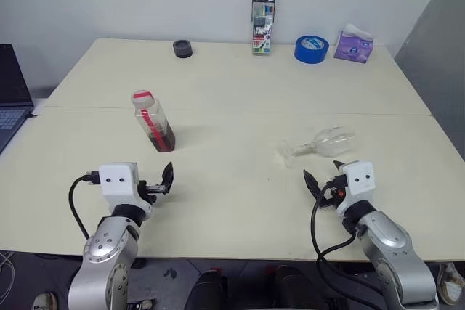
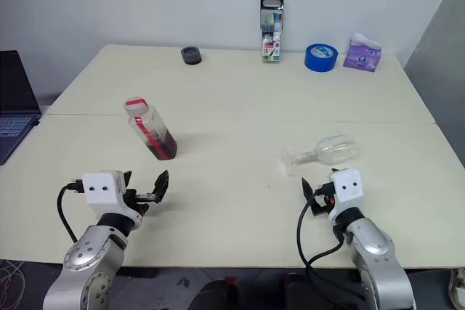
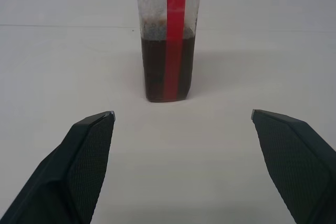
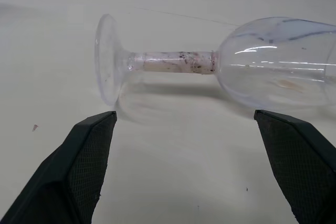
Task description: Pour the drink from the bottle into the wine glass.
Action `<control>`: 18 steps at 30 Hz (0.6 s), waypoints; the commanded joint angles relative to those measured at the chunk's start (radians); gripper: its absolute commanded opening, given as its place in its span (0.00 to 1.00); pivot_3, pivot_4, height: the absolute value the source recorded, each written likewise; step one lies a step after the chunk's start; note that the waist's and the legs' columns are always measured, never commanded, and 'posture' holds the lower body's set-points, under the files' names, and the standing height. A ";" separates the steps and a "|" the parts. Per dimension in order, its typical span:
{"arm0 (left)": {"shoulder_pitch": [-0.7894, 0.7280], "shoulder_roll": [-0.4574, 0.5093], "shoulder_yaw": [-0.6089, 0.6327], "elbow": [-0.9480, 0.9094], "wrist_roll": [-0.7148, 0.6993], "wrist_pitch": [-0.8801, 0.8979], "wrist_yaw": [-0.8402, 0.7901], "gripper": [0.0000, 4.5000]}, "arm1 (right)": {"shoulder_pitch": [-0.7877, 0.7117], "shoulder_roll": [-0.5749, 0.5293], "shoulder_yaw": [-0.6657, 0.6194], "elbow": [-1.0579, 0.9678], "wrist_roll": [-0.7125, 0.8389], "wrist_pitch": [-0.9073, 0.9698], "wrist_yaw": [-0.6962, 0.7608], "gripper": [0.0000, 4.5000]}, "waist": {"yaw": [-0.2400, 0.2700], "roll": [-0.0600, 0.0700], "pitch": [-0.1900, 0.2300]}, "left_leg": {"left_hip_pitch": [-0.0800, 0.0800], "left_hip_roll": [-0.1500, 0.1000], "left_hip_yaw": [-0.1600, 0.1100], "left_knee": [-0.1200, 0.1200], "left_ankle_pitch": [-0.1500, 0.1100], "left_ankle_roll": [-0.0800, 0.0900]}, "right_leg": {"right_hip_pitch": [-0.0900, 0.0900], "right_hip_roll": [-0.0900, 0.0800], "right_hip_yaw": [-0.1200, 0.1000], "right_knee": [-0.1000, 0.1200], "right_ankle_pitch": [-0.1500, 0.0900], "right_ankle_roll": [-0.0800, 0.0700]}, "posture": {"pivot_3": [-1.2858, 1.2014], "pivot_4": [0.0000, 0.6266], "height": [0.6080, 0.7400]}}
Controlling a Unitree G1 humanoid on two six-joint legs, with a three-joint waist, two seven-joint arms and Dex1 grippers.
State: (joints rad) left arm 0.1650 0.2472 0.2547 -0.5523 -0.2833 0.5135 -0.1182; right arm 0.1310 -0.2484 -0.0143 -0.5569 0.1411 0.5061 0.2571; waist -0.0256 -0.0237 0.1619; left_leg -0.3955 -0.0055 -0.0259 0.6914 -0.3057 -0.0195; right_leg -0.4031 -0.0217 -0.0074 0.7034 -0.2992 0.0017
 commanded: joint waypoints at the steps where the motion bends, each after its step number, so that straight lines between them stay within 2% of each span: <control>1: -0.005 0.006 0.003 -0.042 0.025 -0.034 0.008 0.99 | 0.000 -0.007 -0.013 -0.040 0.010 -0.040 0.008 1.00 | 0.000 0.000 0.000 | 0.000 0.000 0.000 0.000 0.000 0.000 | 0.000 0.000 0.000 0.000 0.000 0.000 | 0.52 0.24 1.00; 18: -0.018 -0.008 0.002 -0.023 0.027 -0.047 0.005 0.99 | 0.020 -0.016 -0.018 0.041 0.003 -0.143 0.039 1.00 | 0.000 0.000 0.000 | 0.000 0.000 0.000 0.000 0.000 0.000 | 0.000 0.000 0.000 0.000 0.000 0.000 | 0.52 0.24 1.00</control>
State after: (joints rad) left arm 0.1552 0.2395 0.2509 -0.5518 -0.2635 0.4919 -0.1184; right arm 0.1481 -0.2575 -0.0161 -0.5093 0.1390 0.4025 0.2863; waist -0.0256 -0.0238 0.1619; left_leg -0.3955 -0.0055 -0.0259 0.6915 -0.3057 -0.0195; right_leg -0.4030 -0.0217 -0.0074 0.7033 -0.2992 0.0017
